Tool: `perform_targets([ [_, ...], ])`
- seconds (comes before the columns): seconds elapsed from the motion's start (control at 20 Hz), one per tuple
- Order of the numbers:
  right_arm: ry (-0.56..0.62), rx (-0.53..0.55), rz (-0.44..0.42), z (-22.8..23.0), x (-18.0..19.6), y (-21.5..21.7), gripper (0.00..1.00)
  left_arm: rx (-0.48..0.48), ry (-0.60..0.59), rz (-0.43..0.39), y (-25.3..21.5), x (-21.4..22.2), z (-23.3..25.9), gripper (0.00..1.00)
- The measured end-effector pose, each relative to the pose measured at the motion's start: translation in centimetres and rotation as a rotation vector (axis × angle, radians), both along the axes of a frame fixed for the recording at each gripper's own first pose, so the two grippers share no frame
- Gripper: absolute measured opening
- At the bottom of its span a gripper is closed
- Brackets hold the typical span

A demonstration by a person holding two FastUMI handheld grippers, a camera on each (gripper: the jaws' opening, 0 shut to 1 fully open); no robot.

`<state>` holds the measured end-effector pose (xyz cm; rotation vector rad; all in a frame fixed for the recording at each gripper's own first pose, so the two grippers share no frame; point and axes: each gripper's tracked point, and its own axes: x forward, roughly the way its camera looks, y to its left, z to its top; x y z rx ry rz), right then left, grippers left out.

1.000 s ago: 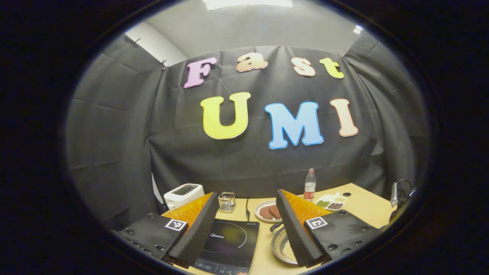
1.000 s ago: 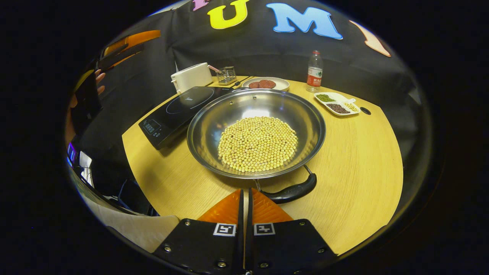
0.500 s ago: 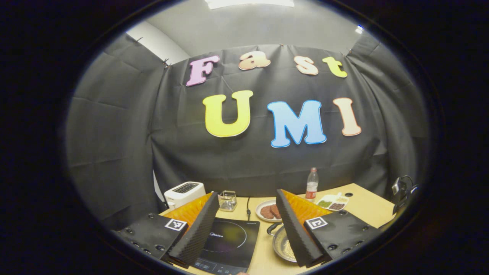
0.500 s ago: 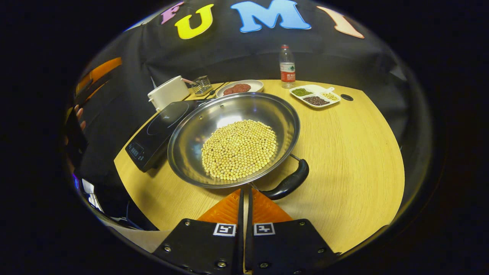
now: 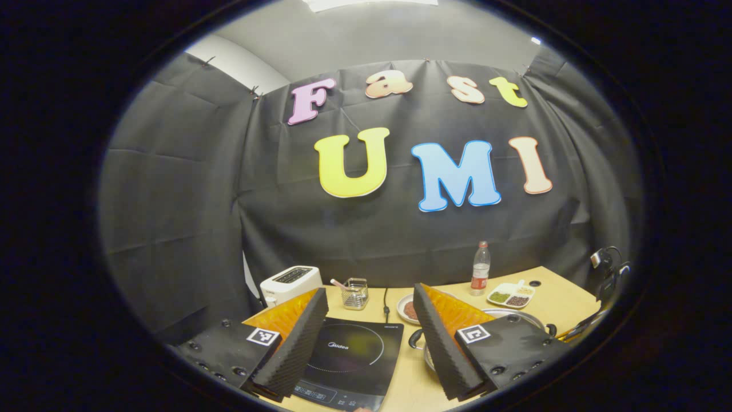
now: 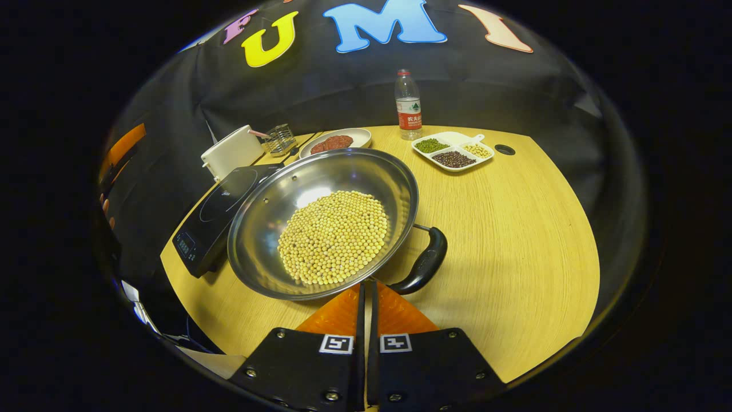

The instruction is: First push the handle of the pot to place it horizontally, then grasp the pot with both hands and set it on the induction cooktop.

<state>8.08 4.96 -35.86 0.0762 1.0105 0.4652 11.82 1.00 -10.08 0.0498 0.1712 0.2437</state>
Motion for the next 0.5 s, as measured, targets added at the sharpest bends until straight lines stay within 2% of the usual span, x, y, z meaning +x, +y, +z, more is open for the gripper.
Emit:
perform_targets([
  [0.1,-0.005,-0.004,-0.009,-0.2,0.9,-0.4,0.03,0.005,0.009,0.012,0.3,-0.3,-0.2,1.0],
  [0.2,-0.012,-0.008,-0.018,-0.3,1.9,-0.7,0.03,0.009,0.019,0.022,0.5,-0.5,-0.5,0.98],
  [0.25,-0.016,-0.009,-0.023,-0.3,2.4,-0.8,0.03,0.01,0.025,0.027,0.6,-0.7,-0.7,1.0],
  [0.3,-0.021,-0.008,-0.028,-0.4,2.8,-1.0,0.03,0.011,0.031,0.03,0.6,-0.8,-0.8,0.97],
  [0.5,-0.043,-0.001,-0.064,-0.6,4.5,-1.4,0.03,0.01,0.05,0.036,0.7,-1.1,-1.6,1.0],
])
